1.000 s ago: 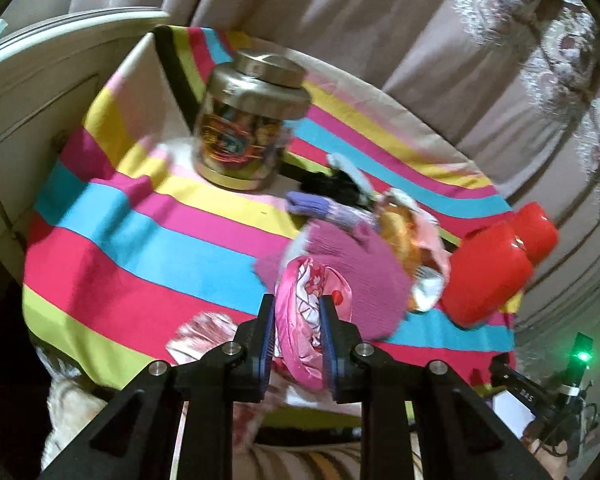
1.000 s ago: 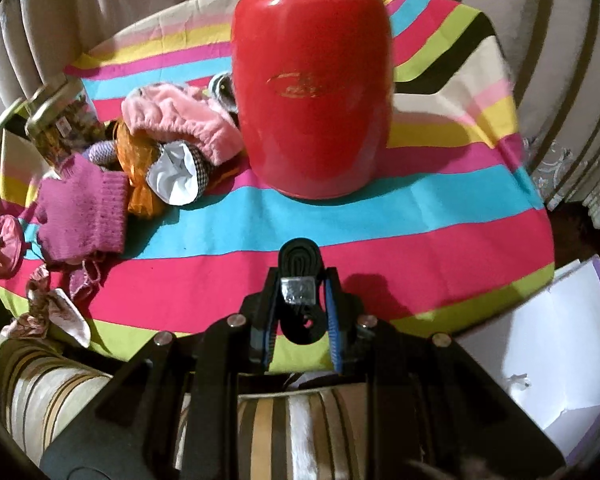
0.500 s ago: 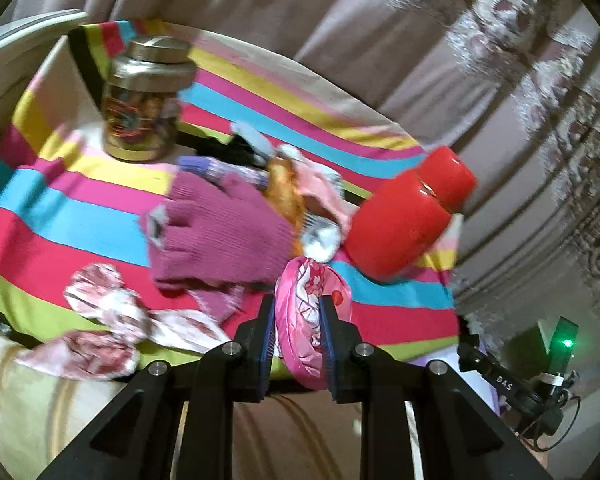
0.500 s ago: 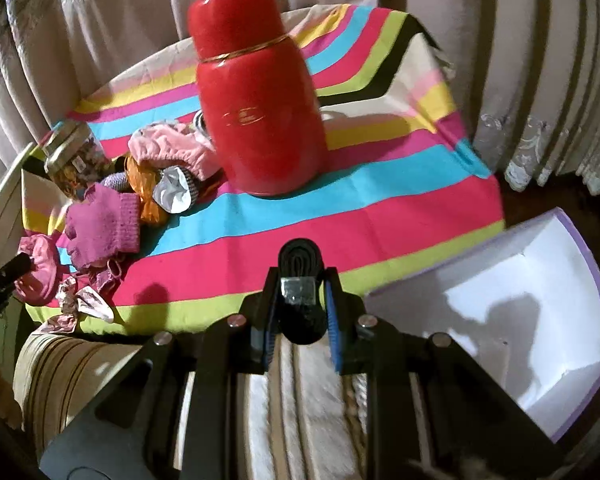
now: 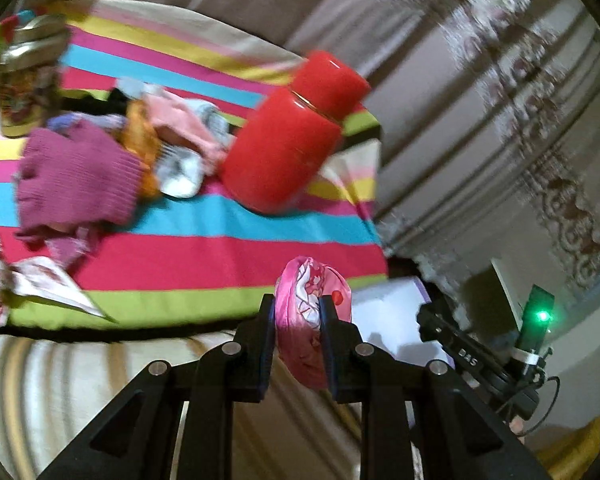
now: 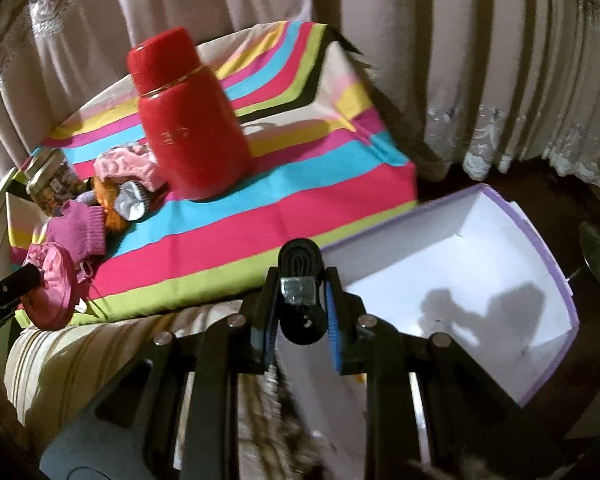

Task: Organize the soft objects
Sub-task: 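Carry the pink hat and black hair tie to the box and release both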

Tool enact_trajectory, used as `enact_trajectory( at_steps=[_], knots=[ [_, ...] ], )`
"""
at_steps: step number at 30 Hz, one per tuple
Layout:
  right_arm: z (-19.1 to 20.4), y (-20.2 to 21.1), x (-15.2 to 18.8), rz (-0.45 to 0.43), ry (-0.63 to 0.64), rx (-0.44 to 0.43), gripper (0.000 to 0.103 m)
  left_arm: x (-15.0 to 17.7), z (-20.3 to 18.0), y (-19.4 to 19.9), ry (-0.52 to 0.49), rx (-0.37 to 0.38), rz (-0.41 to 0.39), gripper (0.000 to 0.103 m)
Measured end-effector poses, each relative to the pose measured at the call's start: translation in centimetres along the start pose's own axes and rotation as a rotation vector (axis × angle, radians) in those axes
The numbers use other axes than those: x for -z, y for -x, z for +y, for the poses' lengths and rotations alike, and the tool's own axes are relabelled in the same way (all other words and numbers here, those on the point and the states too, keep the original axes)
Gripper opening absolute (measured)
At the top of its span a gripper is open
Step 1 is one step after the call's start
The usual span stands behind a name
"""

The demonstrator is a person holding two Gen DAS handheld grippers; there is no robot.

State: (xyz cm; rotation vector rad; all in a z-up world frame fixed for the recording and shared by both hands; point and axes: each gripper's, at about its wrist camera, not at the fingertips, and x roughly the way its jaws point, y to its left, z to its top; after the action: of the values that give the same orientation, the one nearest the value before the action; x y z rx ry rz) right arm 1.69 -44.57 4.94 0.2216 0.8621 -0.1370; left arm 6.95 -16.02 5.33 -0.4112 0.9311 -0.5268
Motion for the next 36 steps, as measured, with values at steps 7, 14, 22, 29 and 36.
enact_trajectory(
  at_steps=[7, 14, 22, 29, 36],
  knots=[
    [-3.8, 1.2, 0.7, -0.006, -0.022, 0.071, 0.025, 1.3, -5.0, -3.2, -0.073, 0.068, 0.086, 0.022],
    [-7.8, 2.0, 0.9, -0.009, -0.081, 0.122, 0.025, 2.5, -9.2, -5.5, -0.149, 0.107, 0.148, 0.022],
    [-10.4, 2.8, 1.2, -0.017, -0.120, 0.173, 0.025, 3.0, -11.8, -7.1, -0.188, 0.137, 0.183, 0.027],
    [-11.5, 3.2, 1.1, -0.022, -0.152, 0.192, 0.054, 3.4, -13.1, -8.0, -0.217, 0.151, 0.217, 0.057],
    [-10.6, 3.6, 0.8, -0.031, -0.113, 0.199, 0.067, 2.8, -11.7, -7.3, -0.196, 0.104, 0.184, 0.057]
  ],
)
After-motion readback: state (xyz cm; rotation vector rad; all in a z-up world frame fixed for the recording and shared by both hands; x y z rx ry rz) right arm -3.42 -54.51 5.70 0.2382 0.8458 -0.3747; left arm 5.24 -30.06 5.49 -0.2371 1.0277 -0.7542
